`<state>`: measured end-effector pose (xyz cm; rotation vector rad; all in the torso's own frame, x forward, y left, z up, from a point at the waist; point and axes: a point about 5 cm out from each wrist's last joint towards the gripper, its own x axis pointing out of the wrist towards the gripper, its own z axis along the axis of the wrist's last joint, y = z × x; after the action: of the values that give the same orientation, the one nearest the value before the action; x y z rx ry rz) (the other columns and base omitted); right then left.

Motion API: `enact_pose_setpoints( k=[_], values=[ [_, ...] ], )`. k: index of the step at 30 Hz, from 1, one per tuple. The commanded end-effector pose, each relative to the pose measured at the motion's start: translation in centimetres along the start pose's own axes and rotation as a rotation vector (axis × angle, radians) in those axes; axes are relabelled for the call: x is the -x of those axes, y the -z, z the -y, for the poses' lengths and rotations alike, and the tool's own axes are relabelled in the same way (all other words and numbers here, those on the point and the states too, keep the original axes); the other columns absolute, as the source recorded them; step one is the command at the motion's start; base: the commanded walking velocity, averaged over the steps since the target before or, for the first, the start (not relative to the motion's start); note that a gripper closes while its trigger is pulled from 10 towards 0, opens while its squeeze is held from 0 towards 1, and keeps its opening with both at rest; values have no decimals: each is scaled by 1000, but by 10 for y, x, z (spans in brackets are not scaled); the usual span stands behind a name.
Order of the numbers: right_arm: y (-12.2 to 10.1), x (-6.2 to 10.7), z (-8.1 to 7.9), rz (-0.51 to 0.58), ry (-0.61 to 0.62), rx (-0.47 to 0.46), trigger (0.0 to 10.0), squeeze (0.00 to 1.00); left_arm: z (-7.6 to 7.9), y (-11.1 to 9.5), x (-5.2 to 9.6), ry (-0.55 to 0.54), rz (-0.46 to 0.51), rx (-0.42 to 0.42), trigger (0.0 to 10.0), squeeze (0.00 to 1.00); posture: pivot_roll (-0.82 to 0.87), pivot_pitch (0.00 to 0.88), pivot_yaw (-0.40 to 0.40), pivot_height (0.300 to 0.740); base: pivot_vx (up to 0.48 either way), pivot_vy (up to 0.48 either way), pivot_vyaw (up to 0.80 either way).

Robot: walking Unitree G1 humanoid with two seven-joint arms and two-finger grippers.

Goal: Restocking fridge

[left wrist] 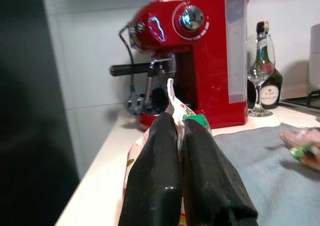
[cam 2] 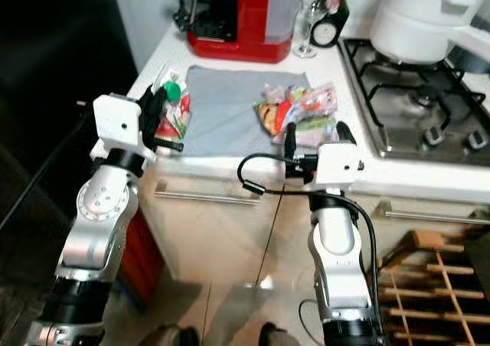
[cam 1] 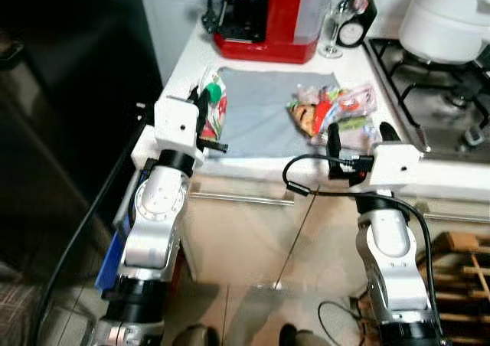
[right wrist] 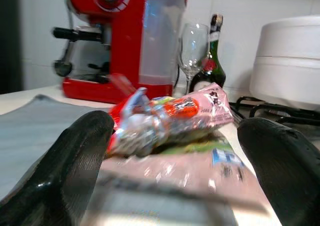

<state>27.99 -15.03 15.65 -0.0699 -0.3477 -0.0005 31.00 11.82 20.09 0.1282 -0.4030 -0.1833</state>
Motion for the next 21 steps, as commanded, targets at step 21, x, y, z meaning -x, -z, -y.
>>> enact_pose_setpoints(
  k=[21],
  values=[
    [6,5,2,-10,-19,5,10000,0,4,6,2,15,-12,-1,10000,0,-72,0,14,740,-331,0,0]
  ],
)
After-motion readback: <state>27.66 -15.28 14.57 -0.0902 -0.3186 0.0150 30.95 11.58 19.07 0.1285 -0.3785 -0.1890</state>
